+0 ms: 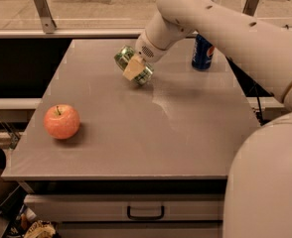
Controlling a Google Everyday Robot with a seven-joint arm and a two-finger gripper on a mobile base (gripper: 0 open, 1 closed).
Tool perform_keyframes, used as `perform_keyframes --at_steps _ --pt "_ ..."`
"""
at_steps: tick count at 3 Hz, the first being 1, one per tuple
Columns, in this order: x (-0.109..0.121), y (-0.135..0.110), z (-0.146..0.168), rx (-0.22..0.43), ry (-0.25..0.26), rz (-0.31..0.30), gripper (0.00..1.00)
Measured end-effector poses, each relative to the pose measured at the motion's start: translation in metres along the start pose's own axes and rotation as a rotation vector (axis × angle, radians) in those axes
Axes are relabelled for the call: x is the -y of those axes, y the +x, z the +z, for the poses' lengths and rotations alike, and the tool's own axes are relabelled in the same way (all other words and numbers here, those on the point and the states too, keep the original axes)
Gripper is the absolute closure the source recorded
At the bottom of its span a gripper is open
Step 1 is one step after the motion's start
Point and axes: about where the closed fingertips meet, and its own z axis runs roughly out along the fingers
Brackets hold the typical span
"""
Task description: Knock green can over
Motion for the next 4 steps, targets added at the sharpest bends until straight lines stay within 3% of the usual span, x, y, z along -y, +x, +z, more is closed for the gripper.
perform_keyframes --at_steps 1,2,4 --pt "-0.008 0.007 -0.011 -0.111 0.016 -0.012 1.0" --pt "-0.014 0.011 -0.022 -0.183 0.026 -0.015 1.0" --pt "-0.02 0.018 0.003 -0.285 -0.05 -0.033 1.0"
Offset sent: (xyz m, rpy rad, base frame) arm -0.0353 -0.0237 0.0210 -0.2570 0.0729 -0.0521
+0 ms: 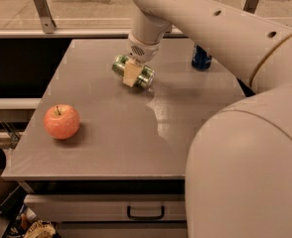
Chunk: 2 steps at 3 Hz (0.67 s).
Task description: Knock green can over
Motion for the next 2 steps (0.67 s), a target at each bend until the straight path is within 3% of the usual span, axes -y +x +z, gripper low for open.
perform_keyframes --at_steps 2 --pt "0.0 0.0 0.027 -0.05 -0.041 -0.011 1.0"
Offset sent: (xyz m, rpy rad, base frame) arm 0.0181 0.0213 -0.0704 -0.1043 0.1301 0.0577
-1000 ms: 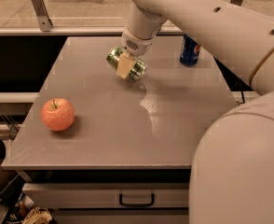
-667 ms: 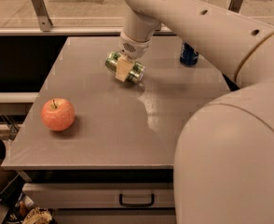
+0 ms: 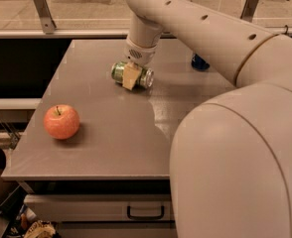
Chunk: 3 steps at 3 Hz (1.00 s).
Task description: Knock green can over
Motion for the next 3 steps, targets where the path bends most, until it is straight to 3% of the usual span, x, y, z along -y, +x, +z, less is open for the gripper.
perform_keyframes --at_steps 1,3 --pt "0.0007 -0.0023 -0.008 0.0 0.0 0.0 0.82" --pt "0.0003 -0.003 -0.0075 -0.002 -0.003 -0.001 0.35"
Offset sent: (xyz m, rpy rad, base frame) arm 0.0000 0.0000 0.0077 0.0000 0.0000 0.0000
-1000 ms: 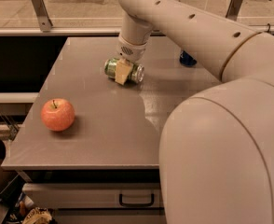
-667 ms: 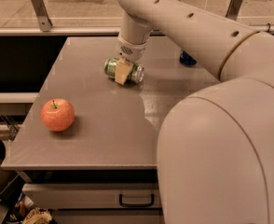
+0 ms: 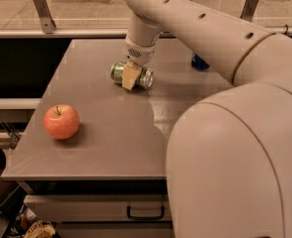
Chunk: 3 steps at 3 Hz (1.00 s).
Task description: Knock green can over
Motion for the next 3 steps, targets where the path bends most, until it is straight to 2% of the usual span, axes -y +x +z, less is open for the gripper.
perform_keyframes --at_steps 1,2,3 --pt "0.0 -0.0002 -0.0007 0.0 0.0 0.0 0.13" --pt "0.0001 -0.0004 -0.001 0.0 0.0 0.0 0.0" --pt "0.0 -0.0004 -0.0009 0.0 0.0 0.0 0.0"
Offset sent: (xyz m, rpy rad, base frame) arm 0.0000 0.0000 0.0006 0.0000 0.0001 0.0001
